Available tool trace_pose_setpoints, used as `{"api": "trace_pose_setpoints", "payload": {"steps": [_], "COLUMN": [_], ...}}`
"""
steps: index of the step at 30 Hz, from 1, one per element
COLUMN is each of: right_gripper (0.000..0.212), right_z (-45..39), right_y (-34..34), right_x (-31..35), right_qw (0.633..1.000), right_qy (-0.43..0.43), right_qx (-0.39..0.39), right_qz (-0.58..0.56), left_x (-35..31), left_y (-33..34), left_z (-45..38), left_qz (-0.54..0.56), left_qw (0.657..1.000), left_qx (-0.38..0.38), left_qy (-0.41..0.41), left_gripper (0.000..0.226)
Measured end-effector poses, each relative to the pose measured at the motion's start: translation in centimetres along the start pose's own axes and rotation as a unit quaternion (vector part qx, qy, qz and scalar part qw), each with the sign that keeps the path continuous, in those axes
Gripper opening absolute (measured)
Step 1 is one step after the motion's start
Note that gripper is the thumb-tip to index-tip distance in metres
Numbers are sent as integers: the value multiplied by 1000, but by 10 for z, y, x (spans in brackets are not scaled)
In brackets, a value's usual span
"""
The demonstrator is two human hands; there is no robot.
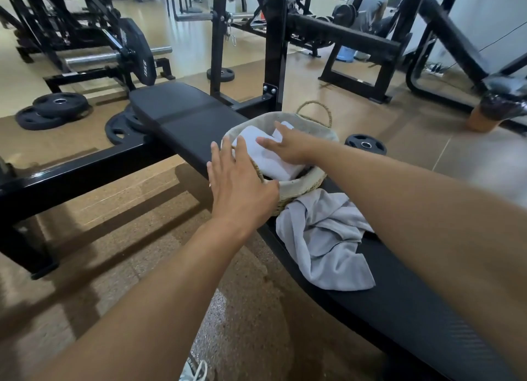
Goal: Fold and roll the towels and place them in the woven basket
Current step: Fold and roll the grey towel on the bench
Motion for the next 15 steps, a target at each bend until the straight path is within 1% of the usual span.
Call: {"api": "trace_pose_setpoints", "payload": {"steps": [1,3,6,7,8,9,10,12,14,15], "right_gripper": [89,78,57,49,41,35,33,46,59,60], "right_z": [6,23,74,96,119,139,157,184,197,199], "right_y": [-11,-33,-51,-49,-42,-29,-13,23,50,59], "right_x": [-2,-9,-37,-47,-59,-73,-84,-103,-120,-125], "right_qw": [999,987,942,929,925,933,949,982,995,997], "right_qy": [-9,-39,-71,-72,-68,-66,-69,-80,-82,-76], "right_qx": [-38,-137,-286,-314,-321,-306,-272,-162,-62,-30], "right_qz": [-29,-68,-158,-181,-191,-179,-145,-62,-1,15], "left_x": [-3,-7,-6,-6,-5,-7,-9,-19,-33,-39], "left_y": [0,1,2,1,1,0,0,-2,-3,-2], "left_z": [1,1,4,4,5,6,8,14,24,29], "left_qz": [0,7,25,28,35,45,59,101,150,169], "left_qw": [1000,1000,1000,1000,999,999,997,991,982,979], "left_qx": [-4,-4,1,-1,-5,-13,-26,-62,-77,-63], "left_qy": [9,22,11,9,11,17,29,64,88,89], "left_gripper": [93,92,89,88,87,84,81,69,49,38]}}
Point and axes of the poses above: each hand's wrist, its own z-axis away from the middle knuckle, its own y-axis out of the palm, x = y × z, the point moved 3 cm from there along -z, towards the middle knuckle, and after that the axes turned 4 degrees about -x, right-handed, at the moved point
